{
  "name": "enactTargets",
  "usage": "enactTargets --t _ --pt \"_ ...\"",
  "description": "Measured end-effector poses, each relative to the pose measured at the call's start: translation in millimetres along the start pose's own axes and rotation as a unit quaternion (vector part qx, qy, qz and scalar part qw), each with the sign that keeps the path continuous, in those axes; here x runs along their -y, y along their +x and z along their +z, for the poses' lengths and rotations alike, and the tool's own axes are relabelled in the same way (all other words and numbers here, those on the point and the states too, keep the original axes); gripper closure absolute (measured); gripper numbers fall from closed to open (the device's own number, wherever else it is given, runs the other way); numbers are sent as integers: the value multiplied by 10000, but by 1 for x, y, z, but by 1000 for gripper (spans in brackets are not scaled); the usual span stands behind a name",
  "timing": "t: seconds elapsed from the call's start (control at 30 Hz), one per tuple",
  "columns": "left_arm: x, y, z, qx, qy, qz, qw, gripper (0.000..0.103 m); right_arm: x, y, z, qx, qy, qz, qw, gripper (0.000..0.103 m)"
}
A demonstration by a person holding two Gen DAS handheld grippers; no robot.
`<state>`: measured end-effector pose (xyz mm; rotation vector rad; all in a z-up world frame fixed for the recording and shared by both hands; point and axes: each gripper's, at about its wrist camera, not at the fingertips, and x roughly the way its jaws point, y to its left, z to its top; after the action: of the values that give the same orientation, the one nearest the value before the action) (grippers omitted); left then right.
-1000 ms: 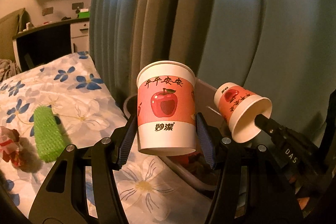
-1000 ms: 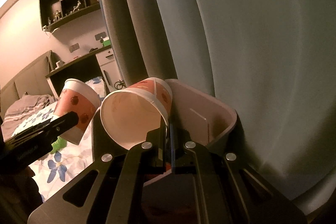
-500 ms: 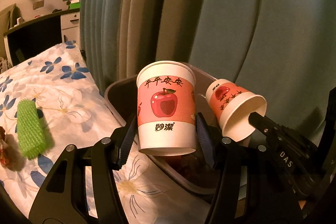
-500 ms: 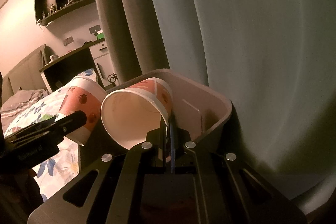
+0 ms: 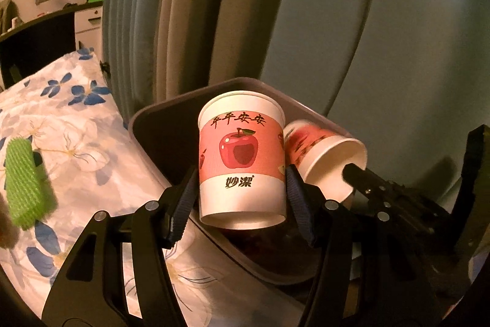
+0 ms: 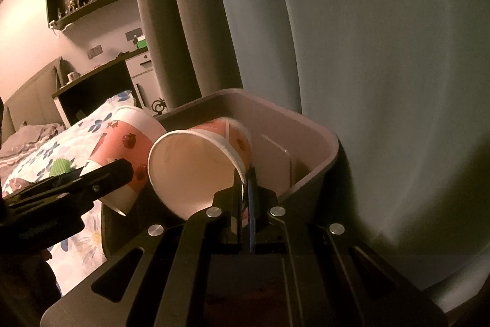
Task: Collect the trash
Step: 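Lower both held cups into the grey bin, then move both open tools back over the trash on the bed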
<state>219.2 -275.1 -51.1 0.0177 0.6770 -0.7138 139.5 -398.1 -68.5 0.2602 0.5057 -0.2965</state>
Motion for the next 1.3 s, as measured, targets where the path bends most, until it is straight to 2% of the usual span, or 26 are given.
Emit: enactTargets --t 0.07,0.13,0.2,0.37,0.4,0.43,0.5,0.57,0.67,0.8,1.0,1.13,1.3 --pt "0 -1 -1 0 -7 -28 10000 45 1 1 -1 -20 -8 -6 10000 99" --pt "0 -2 -1 10 17 13 10000 40 1 2 -2 -30 -24 -9 10000 98" --pt "-2 -5 -2 61 -23 58 10000 26 -1 4 -2 -29 -47 -12 10000 98" --pt "-14 -10 -2 129 -345 21 9993 15 -1 6 -4 -66 -42 -16 10000 98" --pt "-17 -12 -2 122 -417 9 9991 14 -1 6 -4 -63 -41 -10 10000 93" --pt "-19 -13 -2 118 -470 -8 9988 14 -1 4 -5 -46 -42 -32 10000 83" --pt "-22 -16 -4 114 -537 -2 9985 12 0 2 -5 32 -14 -49 10000 70" --pt "-25 -20 -5 118 -588 58 9982 12 0 -1 -6 68 8 -56 10000 69" --pt "-31 -30 -9 154 -697 219 9972 12 1 -5 -6 114 50 -52 9999 59" --pt "-44 -51 -13 253 -884 653 9936 12 -1 -16 -6 265 88 14 9996 42" --pt "-65 -98 -24 554 -1042 1451 9823 12 -17 -37 -6 478 -58 303 9984 24" --pt "-83 -130 -33 758 -1171 1870 9724 12 -35 -51 -7 538 -212 612 9964 19" --pt "-108 -165 -45 909 -1341 2375 9578 12 -60 -63 -10 582 -367 923 9934 18"
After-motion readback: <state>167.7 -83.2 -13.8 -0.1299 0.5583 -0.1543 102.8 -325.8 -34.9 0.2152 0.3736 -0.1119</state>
